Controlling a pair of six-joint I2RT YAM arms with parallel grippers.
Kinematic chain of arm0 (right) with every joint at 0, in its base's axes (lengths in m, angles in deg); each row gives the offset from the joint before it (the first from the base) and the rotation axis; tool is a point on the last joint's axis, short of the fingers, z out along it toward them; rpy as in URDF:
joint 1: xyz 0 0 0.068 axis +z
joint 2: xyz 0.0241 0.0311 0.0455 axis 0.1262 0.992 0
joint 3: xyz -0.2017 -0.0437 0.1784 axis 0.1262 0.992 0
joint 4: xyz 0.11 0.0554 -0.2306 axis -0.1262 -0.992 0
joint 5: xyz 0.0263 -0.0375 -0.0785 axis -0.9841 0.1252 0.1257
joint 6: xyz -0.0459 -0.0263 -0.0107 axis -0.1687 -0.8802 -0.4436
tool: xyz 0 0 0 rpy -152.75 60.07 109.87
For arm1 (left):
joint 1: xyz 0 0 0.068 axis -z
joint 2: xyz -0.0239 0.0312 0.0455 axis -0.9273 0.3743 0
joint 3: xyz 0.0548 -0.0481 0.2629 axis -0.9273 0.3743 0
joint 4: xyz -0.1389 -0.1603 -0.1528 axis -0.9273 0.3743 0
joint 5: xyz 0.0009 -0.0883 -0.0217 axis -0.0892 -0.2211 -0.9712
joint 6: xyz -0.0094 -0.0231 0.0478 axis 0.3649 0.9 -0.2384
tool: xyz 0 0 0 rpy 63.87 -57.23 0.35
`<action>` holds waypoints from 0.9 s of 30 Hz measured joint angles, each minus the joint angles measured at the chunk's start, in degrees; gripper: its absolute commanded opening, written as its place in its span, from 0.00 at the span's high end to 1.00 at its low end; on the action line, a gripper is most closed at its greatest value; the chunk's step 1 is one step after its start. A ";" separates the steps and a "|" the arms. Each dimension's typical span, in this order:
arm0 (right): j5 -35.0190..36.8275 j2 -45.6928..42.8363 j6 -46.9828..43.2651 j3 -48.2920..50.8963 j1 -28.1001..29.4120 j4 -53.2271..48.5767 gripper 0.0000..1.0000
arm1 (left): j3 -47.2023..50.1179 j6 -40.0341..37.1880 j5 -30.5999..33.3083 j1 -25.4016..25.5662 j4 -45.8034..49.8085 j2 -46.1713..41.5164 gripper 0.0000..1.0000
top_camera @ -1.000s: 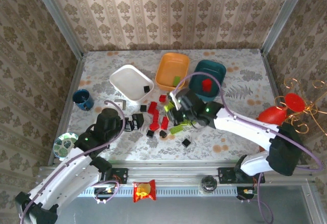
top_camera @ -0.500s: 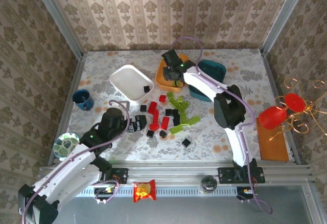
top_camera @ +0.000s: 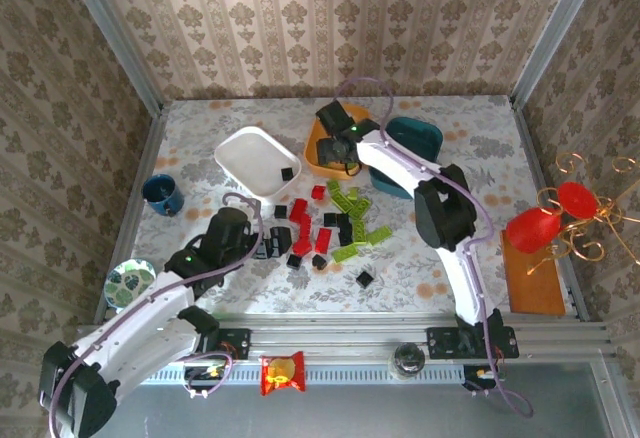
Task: Sort the legos into containers by color
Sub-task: Place the lego in the container, then pick up the lego from the center of the table.
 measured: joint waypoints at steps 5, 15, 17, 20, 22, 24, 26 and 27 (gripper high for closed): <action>-0.48 -16.15 0.20 16.87 2.34 7.17 0.21 | -0.26 -0.04 -0.39 0.02 -0.79 3.26 0.04; -1.18 -34.58 4.31 42.32 6.40 17.35 0.21 | -8.83 -5.42 1.64 6.49 -2.95 22.01 0.19; -1.18 -35.10 4.94 44.50 6.40 17.33 0.21 | -11.28 -7.15 3.08 8.52 -4.09 25.77 0.27; -1.20 -37.57 5.97 48.33 6.40 19.02 0.21 | -13.57 -8.72 5.44 9.79 -3.93 29.59 0.32; -1.07 -41.57 6.45 51.67 6.40 18.56 0.21 | -15.17 -9.38 6.99 9.88 -4.52 33.46 0.35; -0.90 -44.81 6.78 53.16 6.40 18.58 0.21 | -15.74 -9.79 8.20 9.86 -4.81 36.09 0.36; -0.74 -47.74 7.08 54.05 6.40 18.71 0.21 | -15.91 -10.01 8.96 9.86 -4.87 37.88 0.40; -0.61 -48.98 7.28 54.36 6.40 18.75 0.21 | -16.06 -10.16 9.16 9.86 -4.96 38.64 0.43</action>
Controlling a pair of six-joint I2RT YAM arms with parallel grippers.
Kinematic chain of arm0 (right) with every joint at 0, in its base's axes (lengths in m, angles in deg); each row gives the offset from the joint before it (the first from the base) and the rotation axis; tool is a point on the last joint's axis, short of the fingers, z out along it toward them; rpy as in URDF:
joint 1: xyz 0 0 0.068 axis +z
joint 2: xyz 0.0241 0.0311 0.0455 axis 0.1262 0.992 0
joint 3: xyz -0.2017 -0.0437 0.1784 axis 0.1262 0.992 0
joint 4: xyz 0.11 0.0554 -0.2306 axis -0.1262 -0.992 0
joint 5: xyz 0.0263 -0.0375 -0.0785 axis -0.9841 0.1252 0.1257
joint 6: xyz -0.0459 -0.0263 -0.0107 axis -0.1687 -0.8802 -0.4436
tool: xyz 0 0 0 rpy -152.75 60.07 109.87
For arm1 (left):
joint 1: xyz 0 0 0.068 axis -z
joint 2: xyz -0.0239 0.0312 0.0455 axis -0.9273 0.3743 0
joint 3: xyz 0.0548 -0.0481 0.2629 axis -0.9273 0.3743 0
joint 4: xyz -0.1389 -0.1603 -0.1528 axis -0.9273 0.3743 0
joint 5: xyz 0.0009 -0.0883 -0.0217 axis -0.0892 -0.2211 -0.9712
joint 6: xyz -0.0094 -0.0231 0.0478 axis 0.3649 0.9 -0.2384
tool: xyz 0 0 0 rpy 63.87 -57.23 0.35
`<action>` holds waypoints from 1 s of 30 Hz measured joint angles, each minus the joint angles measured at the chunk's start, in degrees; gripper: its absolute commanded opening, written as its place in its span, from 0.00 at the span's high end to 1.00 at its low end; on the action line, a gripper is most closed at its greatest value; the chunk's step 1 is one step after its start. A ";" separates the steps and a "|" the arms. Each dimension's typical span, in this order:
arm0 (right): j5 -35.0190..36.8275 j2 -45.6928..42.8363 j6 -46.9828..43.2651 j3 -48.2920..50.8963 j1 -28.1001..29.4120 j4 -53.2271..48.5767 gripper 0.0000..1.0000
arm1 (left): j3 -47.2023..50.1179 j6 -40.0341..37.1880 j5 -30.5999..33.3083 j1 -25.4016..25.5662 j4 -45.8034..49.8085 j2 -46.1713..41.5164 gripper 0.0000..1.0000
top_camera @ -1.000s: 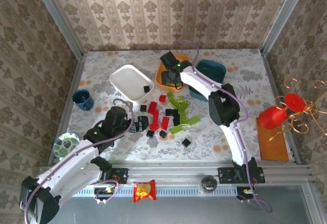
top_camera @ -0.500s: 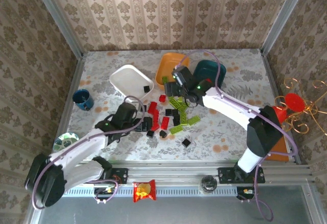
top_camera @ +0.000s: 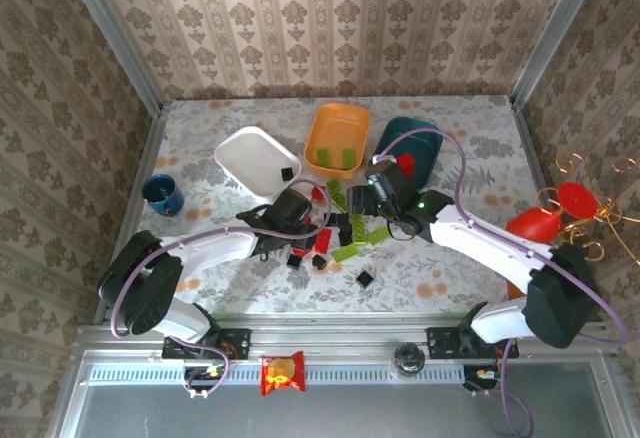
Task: Sort the legos into containers by color
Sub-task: Pick up the lego from the center of the table, then place the lego in the container.
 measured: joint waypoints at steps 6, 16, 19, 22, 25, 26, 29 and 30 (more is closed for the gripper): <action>1.11 -4.09 0.24 1.16 0.00 0.04 0.21 | -0.98 -0.26 0.39 -0.13 -1.33 3.85 0.49; 1.70 -6.45 0.24 2.58 0.00 -0.09 0.21 | -0.94 0.11 -0.20 -0.92 -3.98 5.55 0.75; 2.08 -6.51 0.42 3.02 0.00 -0.07 0.21 | -0.66 0.39 -0.37 -0.94 -3.96 4.76 0.78; 2.69 -6.97 0.63 3.98 0.00 -0.11 0.21 | -0.39 0.44 -0.52 -0.92 -3.17 1.90 0.78; 3.74 -8.11 1.25 5.20 0.00 -0.17 0.21 | -0.46 0.59 -0.76 -0.90 -1.95 -3.50 0.78; 4.26 -8.74 1.62 5.70 0.00 -0.22 0.21 | -0.70 0.63 -0.92 -0.90 -1.44 -5.05 0.78; 6.45 -12.00 3.02 8.20 -0.02 -0.48 0.21 | -4.13 0.61 -1.95 -0.92 0.17 -7.19 0.79; 7.56 -13.35 3.69 9.20 -0.04 -0.81 0.21 | -6.19 0.61 -2.58 -0.92 0.48 -6.75 0.79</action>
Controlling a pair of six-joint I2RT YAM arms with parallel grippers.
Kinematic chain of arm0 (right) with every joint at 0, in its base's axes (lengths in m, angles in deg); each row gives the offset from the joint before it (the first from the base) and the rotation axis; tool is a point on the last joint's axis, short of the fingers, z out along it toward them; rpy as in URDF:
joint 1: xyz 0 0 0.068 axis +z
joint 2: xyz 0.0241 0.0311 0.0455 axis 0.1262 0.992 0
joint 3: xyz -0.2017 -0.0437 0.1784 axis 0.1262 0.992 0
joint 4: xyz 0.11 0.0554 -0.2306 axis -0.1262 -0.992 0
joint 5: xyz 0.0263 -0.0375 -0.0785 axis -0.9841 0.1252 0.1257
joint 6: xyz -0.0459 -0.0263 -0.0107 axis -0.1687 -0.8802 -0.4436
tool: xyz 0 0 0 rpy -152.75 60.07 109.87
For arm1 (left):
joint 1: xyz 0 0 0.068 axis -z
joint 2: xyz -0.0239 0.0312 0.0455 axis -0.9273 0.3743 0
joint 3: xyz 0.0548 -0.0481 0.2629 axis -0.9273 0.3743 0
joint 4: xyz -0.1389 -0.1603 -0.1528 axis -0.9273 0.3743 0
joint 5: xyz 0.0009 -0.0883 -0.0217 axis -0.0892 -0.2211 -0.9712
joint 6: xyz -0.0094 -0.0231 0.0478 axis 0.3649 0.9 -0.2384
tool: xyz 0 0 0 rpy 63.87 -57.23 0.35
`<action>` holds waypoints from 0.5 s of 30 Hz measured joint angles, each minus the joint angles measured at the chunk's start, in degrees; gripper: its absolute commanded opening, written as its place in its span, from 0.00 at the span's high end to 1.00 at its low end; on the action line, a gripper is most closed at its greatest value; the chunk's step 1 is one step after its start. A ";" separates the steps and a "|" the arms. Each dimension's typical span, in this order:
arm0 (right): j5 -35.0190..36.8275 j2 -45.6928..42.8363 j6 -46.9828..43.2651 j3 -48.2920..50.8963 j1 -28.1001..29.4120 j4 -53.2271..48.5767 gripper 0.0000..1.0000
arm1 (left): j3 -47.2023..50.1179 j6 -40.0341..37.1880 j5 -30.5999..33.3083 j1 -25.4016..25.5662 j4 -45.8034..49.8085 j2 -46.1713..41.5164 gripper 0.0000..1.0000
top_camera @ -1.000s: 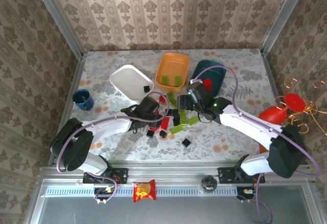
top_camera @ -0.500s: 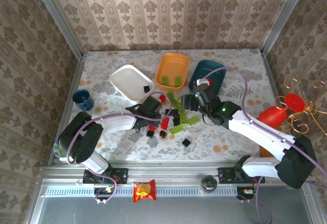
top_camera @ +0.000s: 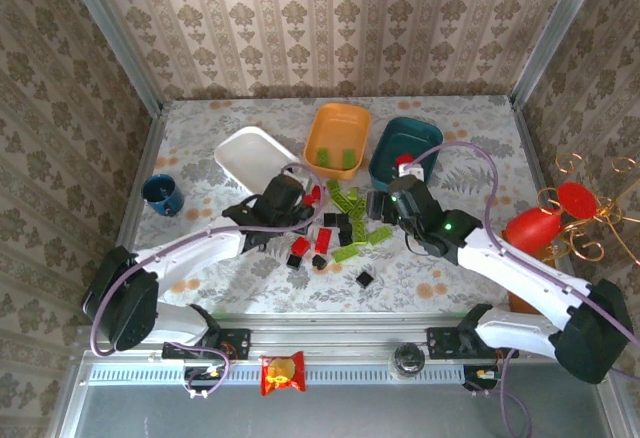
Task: Sort the legos into containers by color
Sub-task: Place the lego in the container.
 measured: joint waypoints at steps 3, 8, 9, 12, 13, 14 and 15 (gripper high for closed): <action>3.32 -4.24 2.25 2.58 -0.02 -1.22 0.21 | -6.86 0.00 -2.60 0.00 -0.57 3.45 0.80; 8.98 -12.52 6.19 6.01 -0.17 -4.20 0.21 | -18.29 -0.02 -9.03 0.00 -5.84 13.84 0.79; 9.79 -14.05 6.80 6.67 -0.17 -4.52 0.21 | -20.94 0.00 -10.82 0.00 -6.93 16.72 0.79; 11.45 -17.33 8.07 8.09 -0.28 -6.10 0.21 | -28.26 0.26 -16.04 -0.07 -10.19 25.16 0.79; 11.78 -17.84 8.41 8.24 -0.31 -6.69 0.21 | -30.80 0.46 -17.73 -0.04 -10.91 28.13 0.79; 11.96 -18.08 8.63 8.28 -0.33 -7.08 0.21 | -33.00 0.57 -19.02 -0.04 -11.50 30.62 0.79; 12.11 -18.14 8.74 8.28 -0.35 -7.37 0.21 | -35.32 0.70 -20.33 -0.02 -11.82 33.27 0.79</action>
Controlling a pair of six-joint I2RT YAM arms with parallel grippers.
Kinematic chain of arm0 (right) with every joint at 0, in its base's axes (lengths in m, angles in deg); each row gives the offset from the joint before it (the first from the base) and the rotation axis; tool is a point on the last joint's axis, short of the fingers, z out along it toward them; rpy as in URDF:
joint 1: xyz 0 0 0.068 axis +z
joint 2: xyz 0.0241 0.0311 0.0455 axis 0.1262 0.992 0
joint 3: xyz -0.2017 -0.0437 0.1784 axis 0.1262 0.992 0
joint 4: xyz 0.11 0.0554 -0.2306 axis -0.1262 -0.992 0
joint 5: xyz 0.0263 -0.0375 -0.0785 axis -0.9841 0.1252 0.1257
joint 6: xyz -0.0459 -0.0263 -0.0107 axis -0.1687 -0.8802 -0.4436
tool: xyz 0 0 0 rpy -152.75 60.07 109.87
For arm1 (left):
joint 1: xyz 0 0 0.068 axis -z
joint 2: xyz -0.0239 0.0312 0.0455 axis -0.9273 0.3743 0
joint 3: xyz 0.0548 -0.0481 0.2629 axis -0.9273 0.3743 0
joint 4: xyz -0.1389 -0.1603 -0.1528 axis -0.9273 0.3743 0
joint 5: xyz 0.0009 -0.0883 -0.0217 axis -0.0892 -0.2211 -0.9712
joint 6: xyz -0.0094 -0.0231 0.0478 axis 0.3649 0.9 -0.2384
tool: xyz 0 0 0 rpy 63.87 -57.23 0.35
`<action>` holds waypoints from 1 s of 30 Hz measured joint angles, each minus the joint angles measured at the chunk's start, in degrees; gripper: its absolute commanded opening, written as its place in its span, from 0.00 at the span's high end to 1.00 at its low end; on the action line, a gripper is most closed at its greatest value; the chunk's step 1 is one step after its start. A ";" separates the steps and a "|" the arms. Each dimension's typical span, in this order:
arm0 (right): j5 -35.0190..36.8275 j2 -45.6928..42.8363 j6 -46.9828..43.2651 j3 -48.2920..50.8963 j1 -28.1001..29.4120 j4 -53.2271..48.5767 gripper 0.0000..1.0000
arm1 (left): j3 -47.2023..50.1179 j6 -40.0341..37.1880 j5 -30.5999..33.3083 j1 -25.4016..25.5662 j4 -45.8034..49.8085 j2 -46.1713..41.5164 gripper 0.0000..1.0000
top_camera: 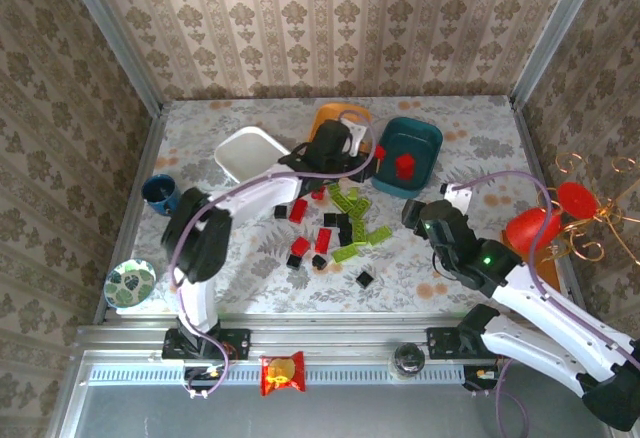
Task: Sort the legos into containers by color
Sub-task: Place the lego in the container, then pick up the lego from the bottom-center of the table.
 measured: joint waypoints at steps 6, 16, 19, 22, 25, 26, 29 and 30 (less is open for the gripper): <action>0.02 -0.02 0.02 0.13 0.00 -1.27 0.21 | -13.68 0.00 -3.58 0.94 2.34 12.02 0.74; -0.15 0.02 -0.04 0.46 0.00 -0.94 0.20 | -22.51 1.51 -4.92 0.22 6.75 18.18 0.34; -0.68 0.46 -0.09 0.46 -0.04 -0.61 0.20 | -22.32 1.88 -5.07 -0.35 6.03 17.46 0.26; -2.16 1.88 -0.50 0.46 -0.09 0.04 0.19 | -17.31 2.34 -5.07 -0.59 4.44 13.25 0.19; -4.33 4.02 -1.22 0.46 -0.11 1.20 0.18 | -8.66 2.86 -4.59 -0.68 1.81 4.96 0.14; -5.38 4.92 -1.64 0.46 -0.11 1.62 0.18 | -6.08 3.04 -4.37 -0.68 0.96 2.19 0.12; -9.38 8.72 -3.37 -0.61 -0.11 2.05 0.17 | 2.95 3.61 -2.82 -0.68 -2.54 -7.98 0.07; -11.02 10.27 -3.96 -1.40 -0.09 1.99 0.17 | 6.34 3.69 -2.01 -0.68 -3.54 -11.80 0.05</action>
